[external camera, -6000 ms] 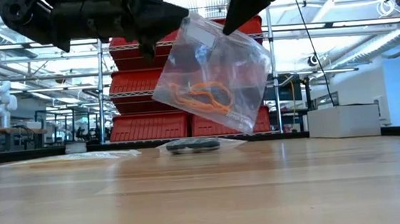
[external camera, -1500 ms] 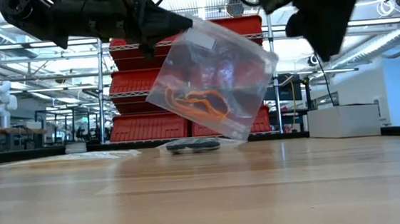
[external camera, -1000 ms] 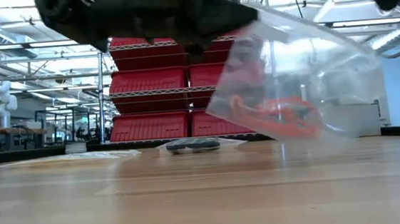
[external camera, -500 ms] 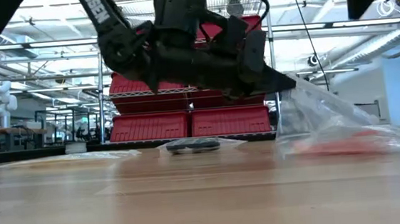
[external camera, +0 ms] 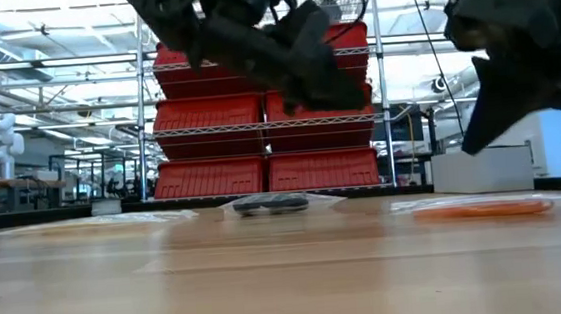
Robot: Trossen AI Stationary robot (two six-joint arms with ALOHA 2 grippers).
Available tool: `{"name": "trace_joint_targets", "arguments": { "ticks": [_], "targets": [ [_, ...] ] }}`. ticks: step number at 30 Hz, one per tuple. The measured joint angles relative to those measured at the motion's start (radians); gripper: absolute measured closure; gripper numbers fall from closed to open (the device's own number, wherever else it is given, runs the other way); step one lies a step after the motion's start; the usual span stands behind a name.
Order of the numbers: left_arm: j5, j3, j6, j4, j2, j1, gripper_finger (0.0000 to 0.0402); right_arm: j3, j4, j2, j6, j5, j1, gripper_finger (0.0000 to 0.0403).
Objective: Sort rubber bands
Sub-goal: Move the zip bag to the right of the other zip bag
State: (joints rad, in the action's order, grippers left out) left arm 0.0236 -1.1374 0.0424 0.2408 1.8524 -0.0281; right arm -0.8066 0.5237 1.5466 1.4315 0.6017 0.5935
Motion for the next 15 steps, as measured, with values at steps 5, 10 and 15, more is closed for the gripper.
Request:
{"name": "trace_joint_targets", "arguments": {
  "ticks": [5, 10, 15],
  "targets": [
    [0.143, 0.083, 0.022, -0.141, -0.033, 0.003, 0.0298, -0.001, 0.061, 0.045, 0.084, -0.011, -0.004, 0.0403],
    [0.152, 0.225, 0.102, -0.037, -0.022, -0.004, 0.0359, 0.0, 0.131, 0.106, 0.174, -0.071, -0.018, 0.0403],
    [0.149, 0.282, 0.131, 0.037, -0.022, -0.012, 0.0396, -0.002, 0.139, 0.143, 0.161, -0.096, -0.04, 0.0403]
  ]
}}
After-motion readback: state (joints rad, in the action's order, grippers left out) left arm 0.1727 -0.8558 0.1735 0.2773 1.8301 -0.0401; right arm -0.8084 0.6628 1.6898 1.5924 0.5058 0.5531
